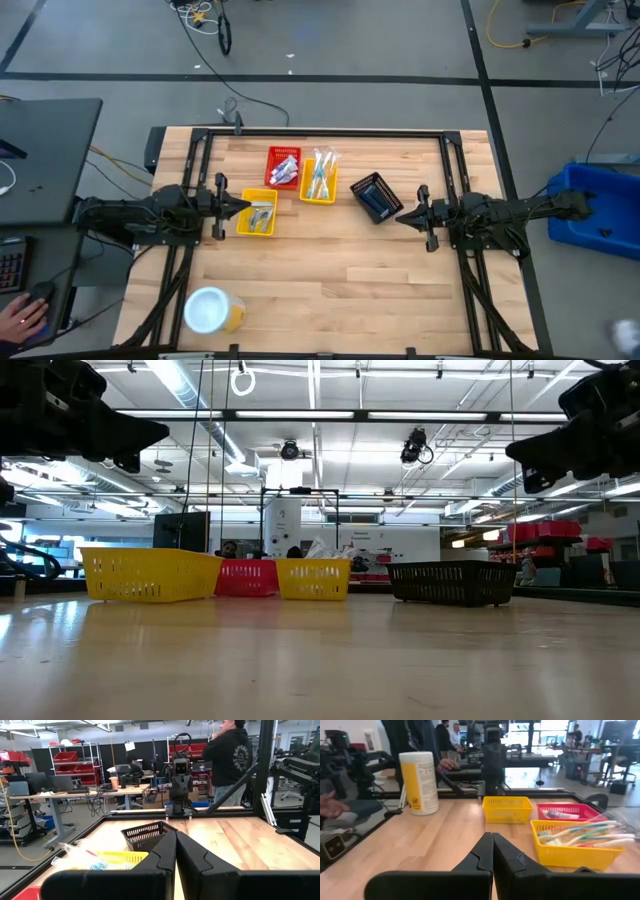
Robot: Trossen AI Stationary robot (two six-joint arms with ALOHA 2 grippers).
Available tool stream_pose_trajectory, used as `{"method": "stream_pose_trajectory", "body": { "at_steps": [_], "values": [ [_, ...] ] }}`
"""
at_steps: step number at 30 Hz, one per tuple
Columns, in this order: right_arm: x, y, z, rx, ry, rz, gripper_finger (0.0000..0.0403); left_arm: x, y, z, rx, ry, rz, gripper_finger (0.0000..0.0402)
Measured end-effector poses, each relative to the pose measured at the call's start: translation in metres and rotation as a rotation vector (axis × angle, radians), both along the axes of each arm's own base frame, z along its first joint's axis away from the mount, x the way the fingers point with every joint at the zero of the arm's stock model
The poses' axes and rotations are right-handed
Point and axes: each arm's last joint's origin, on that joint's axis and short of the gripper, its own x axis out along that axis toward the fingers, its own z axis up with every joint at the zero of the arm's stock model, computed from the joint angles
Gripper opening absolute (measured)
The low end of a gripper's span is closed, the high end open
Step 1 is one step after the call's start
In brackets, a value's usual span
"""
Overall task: Pick & Place Travel size toiletries
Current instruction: Return to Home Position
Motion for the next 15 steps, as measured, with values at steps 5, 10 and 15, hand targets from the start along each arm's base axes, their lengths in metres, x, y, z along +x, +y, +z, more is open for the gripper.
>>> {"method": "stream_pose_trajectory", "body": {
  "at_steps": [5, 10, 15],
  "values": [
    [0.0000, -0.0028, 0.0024, 0.001, -0.024, -0.096, 0.0001, 0.0000, 0.0000, -0.0002, 0.002, 0.001, 0.000, 0.0016],
    [0.0000, -0.0038, 0.0019, -0.019, -0.019, -0.129, 0.0003, 0.0000, 0.0000, -0.0002, 0.002, 0.001, 0.000, 0.0016],
    [0.0000, -0.0038, 0.0018, -0.020, -0.017, -0.130, 0.0004, 0.0000, 0.0000, -0.0002, 0.002, 0.001, 0.000, 0.0016]
  ]
}}
